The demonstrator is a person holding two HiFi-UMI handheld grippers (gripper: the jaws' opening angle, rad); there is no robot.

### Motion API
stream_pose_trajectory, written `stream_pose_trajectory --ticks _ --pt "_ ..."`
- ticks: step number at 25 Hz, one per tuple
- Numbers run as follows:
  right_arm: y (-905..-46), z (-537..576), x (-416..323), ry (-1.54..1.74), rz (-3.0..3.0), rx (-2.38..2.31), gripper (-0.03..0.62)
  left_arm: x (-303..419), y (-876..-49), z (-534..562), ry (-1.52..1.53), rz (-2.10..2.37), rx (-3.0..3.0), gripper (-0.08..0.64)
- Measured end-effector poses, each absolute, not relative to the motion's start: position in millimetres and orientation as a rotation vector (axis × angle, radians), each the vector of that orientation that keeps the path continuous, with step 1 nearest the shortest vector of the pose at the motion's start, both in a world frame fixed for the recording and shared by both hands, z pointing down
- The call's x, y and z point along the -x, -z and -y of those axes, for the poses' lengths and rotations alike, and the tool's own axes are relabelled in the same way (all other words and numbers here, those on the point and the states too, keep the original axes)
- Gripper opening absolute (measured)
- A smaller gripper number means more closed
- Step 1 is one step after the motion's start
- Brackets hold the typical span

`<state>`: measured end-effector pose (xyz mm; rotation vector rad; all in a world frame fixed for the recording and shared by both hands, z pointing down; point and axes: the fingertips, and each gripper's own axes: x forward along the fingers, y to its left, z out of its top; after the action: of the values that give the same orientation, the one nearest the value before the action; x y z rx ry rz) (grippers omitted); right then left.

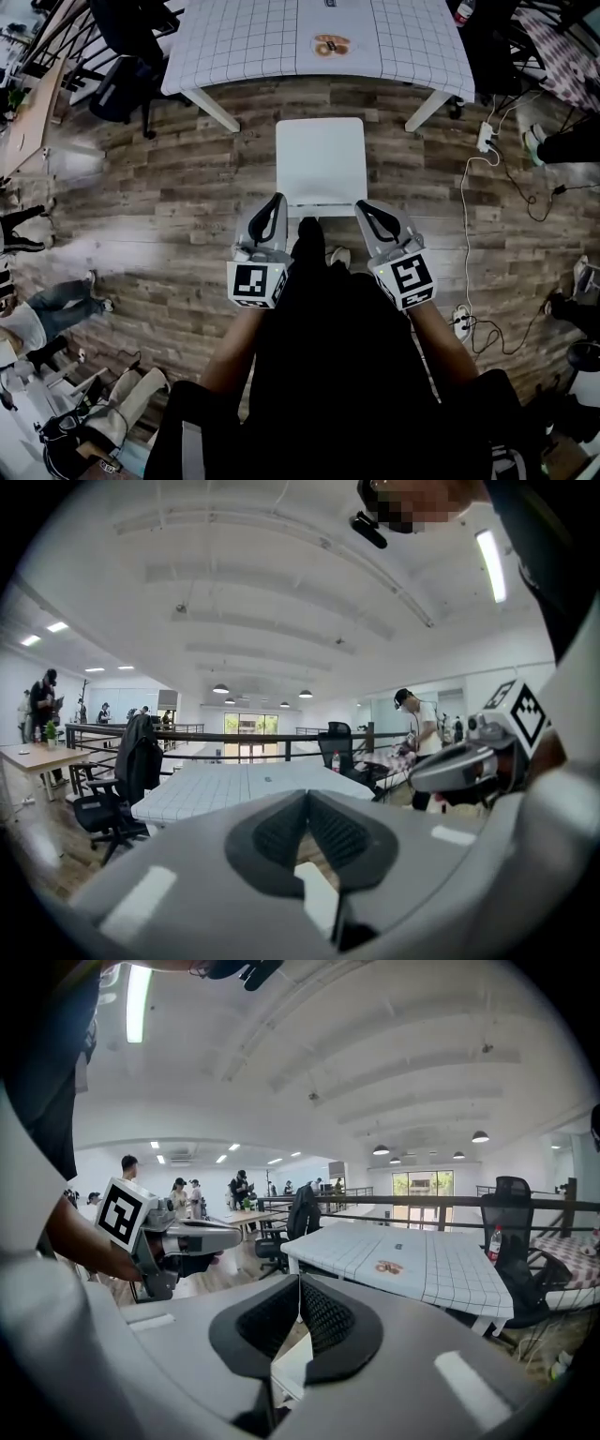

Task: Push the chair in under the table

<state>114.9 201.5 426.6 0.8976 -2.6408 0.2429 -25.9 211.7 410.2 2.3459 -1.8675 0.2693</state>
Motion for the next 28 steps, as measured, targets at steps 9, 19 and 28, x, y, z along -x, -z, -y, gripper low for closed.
stream_pose_trajectory --ticks 9,19,28 --pt "-447 -164 -99 -0.24 2.597 -0.875 0.009 47 -441 -189 -0.341 1.816 -2.328 0.009" --pt "-529 -170 -86 -0.195 2.392 -0.491 0.068 26 -514 -172 -0.713 1.335 -2.481 0.014" --pt "-599 -201 -80 -0.195 2.216 -0.206 0.124 19 -571 -195 -1.013 0.992 -2.493 0.086"
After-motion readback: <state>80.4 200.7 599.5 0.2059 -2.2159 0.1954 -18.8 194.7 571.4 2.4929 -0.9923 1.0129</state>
